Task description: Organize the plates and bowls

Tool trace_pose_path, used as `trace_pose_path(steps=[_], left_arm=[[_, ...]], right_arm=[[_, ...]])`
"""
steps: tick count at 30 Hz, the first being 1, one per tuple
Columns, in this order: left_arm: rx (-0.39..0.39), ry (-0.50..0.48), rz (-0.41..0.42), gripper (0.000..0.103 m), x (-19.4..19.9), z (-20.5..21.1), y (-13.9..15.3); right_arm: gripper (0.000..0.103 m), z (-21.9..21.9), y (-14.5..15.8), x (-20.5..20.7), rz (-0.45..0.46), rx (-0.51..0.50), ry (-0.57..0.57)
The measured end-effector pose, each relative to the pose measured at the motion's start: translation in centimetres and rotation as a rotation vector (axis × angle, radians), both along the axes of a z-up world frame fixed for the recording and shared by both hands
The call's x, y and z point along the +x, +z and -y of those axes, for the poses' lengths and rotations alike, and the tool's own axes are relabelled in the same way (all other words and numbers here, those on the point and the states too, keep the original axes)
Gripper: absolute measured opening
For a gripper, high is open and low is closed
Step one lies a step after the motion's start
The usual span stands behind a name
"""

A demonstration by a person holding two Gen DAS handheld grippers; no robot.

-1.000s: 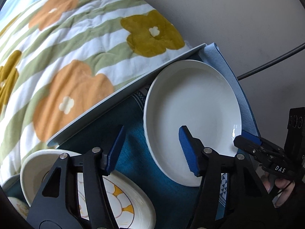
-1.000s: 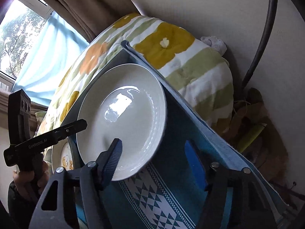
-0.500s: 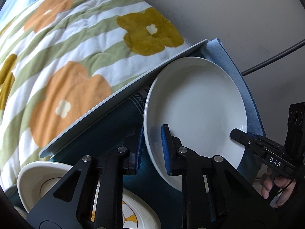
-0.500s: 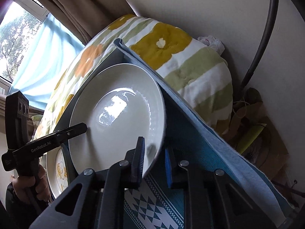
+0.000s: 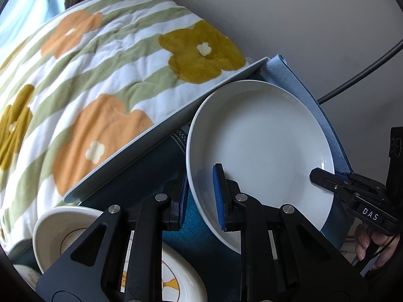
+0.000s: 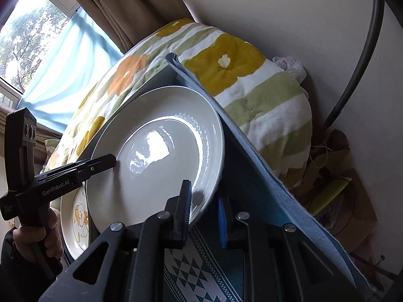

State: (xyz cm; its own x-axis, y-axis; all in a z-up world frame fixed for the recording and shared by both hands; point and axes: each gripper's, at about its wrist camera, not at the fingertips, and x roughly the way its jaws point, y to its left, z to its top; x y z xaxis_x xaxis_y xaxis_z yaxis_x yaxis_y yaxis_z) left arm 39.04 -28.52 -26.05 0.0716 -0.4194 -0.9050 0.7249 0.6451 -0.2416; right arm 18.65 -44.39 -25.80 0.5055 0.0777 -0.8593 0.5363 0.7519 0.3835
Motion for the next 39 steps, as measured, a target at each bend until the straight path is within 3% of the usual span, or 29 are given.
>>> trace_pose_path(steps=[6,12,23,31,39], left_arm=[[-0.020,0.047,0.040,0.017,-1.3,-1.6,2.3],[-0.055,0.137,0.088,0.016,-4.0,-4.6,6.4],[-0.059,0.374,0.198,0.017,-13.1,-13.9,13.2],[-0.008,0.610,0.191,0.017,-20.1,-22.3,13.2],[0.046,0.748,0.138,0.017,-25.3,-29.3,9.4]], right_arm=[[0.017,-0.6,1.7,-0.2,0.038,-0.043,0.060],[0.017,-1.6,5.3,-1.0,0.090,-0.078,0.154],[0.017,-7.1,11.8,-4.1,0.173,-0.098,0.438],[0.017,-13.6,12.2,-5.8,0.215,-0.062,0.679],[0.017,-19.0,8.5,-7.1,0.165,-0.025,0.837]])
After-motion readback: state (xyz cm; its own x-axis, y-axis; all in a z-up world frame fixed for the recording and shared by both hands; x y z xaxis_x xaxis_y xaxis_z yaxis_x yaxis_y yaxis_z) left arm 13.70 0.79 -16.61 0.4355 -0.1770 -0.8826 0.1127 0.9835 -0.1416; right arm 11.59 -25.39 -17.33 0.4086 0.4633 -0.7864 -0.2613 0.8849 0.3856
